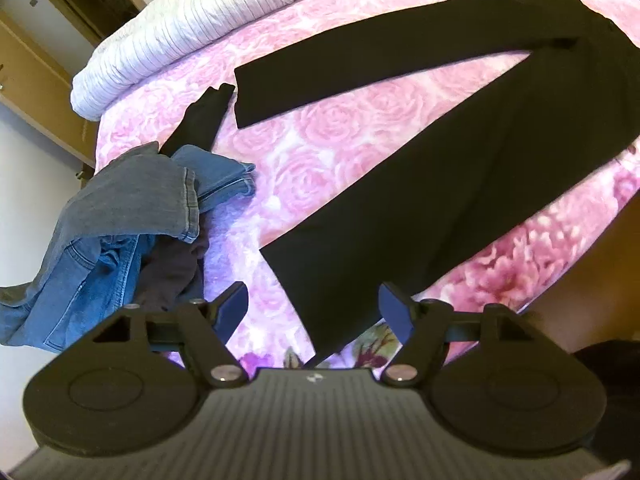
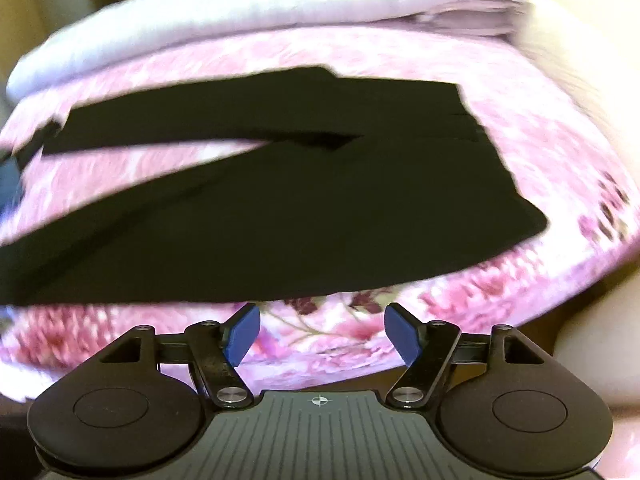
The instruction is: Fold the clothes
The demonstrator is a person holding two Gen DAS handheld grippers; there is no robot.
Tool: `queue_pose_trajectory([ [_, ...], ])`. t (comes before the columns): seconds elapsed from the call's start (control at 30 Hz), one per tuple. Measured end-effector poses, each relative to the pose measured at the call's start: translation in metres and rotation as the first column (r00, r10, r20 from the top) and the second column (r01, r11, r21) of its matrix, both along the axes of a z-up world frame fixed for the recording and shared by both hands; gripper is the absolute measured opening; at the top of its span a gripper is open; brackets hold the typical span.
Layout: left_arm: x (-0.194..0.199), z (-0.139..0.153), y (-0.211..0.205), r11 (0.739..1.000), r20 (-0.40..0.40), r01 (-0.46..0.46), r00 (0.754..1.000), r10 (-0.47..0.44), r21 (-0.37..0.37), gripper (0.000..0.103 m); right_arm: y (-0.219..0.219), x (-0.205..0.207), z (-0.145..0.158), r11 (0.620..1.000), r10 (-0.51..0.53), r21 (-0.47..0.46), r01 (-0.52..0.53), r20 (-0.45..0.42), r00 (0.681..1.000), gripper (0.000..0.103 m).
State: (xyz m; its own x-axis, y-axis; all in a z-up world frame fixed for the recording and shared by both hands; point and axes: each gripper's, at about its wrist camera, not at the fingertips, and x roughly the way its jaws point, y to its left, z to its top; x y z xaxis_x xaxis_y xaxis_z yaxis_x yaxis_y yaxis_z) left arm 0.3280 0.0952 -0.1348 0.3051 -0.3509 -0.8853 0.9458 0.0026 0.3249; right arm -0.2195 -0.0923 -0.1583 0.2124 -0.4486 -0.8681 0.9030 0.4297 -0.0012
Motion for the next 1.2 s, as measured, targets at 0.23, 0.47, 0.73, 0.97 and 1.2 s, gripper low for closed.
queue_pose_trajectory([
  [0.23,0.035,-0.009,0.006,0.991,0.041,0.134,0.990,-0.134,0.011,0.068,0.042,-0.005,0.029,0.974,-0.227,0.019,0.226,0.091,0.970,0.075],
  [0.47,0.073,-0.059,0.022,0.930,0.048,0.358,0.931,-0.362,0.079,0.068,0.111,0.073,0.010,0.979,-0.195,0.088,0.183,0.163,0.967,0.075],
  [0.73,0.110,-0.119,-0.018,0.905,-0.079,0.422,0.905,-0.417,0.060,0.066,0.154,0.203,-0.069,0.973,-0.002,0.227,-0.038,0.176,0.984,0.075],
  [0.97,0.129,-0.174,-0.078,0.863,-0.110,0.490,0.871,-0.479,0.120,0.047,0.131,0.234,-0.133,0.960,-0.031,0.275,-0.059,0.311,0.950,0.074],
  [1.2,0.137,-0.175,-0.091,0.813,-0.152,0.564,0.824,-0.545,0.143,0.000,0.112,0.232,-0.159,0.951,-0.133,0.309,0.014,0.368,0.920,0.074],
])
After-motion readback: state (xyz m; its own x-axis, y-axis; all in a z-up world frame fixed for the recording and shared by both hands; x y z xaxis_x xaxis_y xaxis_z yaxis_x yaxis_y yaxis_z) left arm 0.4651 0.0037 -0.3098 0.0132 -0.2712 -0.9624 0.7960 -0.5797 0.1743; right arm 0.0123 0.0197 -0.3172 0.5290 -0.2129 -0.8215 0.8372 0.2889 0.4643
